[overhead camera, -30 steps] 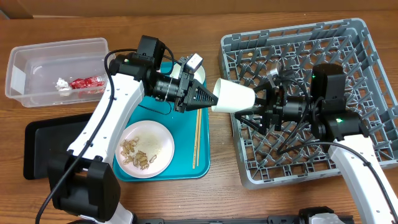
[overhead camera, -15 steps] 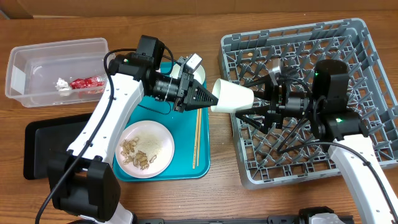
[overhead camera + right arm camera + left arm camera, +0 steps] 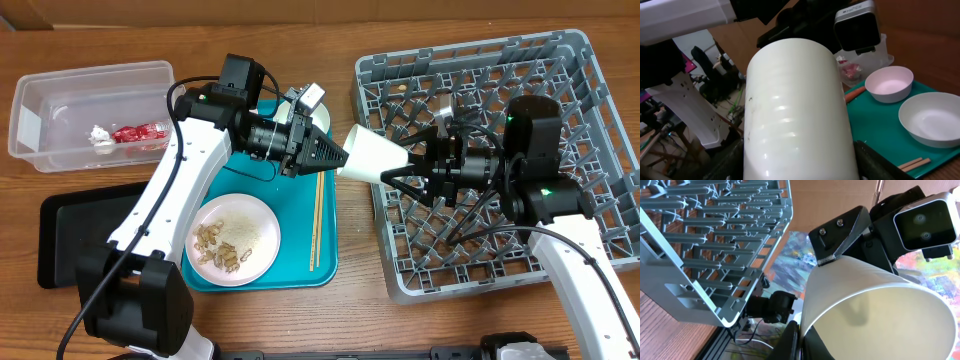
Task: Sort waste into correct bins and load items into the dishwasher
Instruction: 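Hand the white cup from the left gripper to the right gripper, then place the white cup upside down in the rack's right side with right gripper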
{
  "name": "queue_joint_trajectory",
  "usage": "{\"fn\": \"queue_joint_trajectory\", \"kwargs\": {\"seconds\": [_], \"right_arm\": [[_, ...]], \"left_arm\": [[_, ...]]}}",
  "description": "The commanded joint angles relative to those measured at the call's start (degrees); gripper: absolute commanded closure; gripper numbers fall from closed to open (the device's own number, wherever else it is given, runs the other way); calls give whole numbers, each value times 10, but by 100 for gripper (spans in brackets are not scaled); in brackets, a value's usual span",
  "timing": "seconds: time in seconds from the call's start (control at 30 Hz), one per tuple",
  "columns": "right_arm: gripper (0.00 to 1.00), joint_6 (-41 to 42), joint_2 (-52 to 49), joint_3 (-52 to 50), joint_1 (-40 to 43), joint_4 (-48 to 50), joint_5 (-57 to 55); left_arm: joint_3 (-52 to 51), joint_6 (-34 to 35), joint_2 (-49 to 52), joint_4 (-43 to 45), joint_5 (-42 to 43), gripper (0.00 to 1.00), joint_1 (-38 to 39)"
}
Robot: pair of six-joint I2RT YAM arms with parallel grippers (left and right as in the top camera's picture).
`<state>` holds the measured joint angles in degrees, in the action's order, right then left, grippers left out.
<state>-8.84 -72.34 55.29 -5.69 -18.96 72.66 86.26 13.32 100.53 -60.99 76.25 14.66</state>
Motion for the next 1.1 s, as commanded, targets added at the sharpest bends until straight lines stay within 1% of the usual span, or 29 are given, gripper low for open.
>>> {"fn": "queue_joint_trajectory", "kwargs": {"seconds": [0.0, 0.07, 0.13, 0.17, 0.2, 0.33, 0.43, 0.5, 0.57, 0.6, 0.63, 0.7, 0.8, 0.83, 0.93, 1.07], "right_arm": [[38, -2, 0, 10, -3, 2, 20], [38, -2, 0, 10, -3, 2, 20], [39, -2, 0, 10, -3, 2, 19], [39, -1, 0, 10, -3, 1, 15], [41, 7, 0, 10, -3, -5, -3], [45, 61, 0, 10, -3, -30, -96], [48, 77, 0, 10, -3, -51, -160], [52, 81, 2, 11, -1, -65, -191], [56, 103, 5, 17, 5, -86, -239], [57, 110, 7, 23, 9, -102, -259], [59, 125, 8, 51, 26, -163, -310], [63, 136, 7, 89, 48, -235, -368], [64, 136, 7, 155, 91, -343, -459], [64, 136, 6, 176, 107, -376, -485], [64, 136, 5, 226, 162, -452, -551], [64, 137, -5, 239, 266, -495, -636]], "left_arm": [[9, 10, 0, 2, -5, 78, 4], [9, 10, 0, 2, -15, 77, 4], [9, 10, 0, 2, -38, 71, 4], [9, 10, 0, 2, -55, 69, 4], [9, 10, 0, -3, -88, 67, 4], [10, 11, 0, -7, -148, 61, -7], [10, 10, 0, -7, -188, 59, -29], [10, 10, -2, -9, -225, 58, -50], [10, 10, -3, -15, -277, 57, -71], [10, 8, -4, -23, -317, 57, -84], [10, 3, -5, -40, -386, 56, -101], [10, 1, -5, -55, -450, 55, -109], [10, 2, -5, -70, -531, 56, -112], [10, 2, -5, -72, -544, 56, -112], [10, 2, -5, -73, -546, 56, -112], [10, 2, -5, -74, -546, 56, -112]]}}
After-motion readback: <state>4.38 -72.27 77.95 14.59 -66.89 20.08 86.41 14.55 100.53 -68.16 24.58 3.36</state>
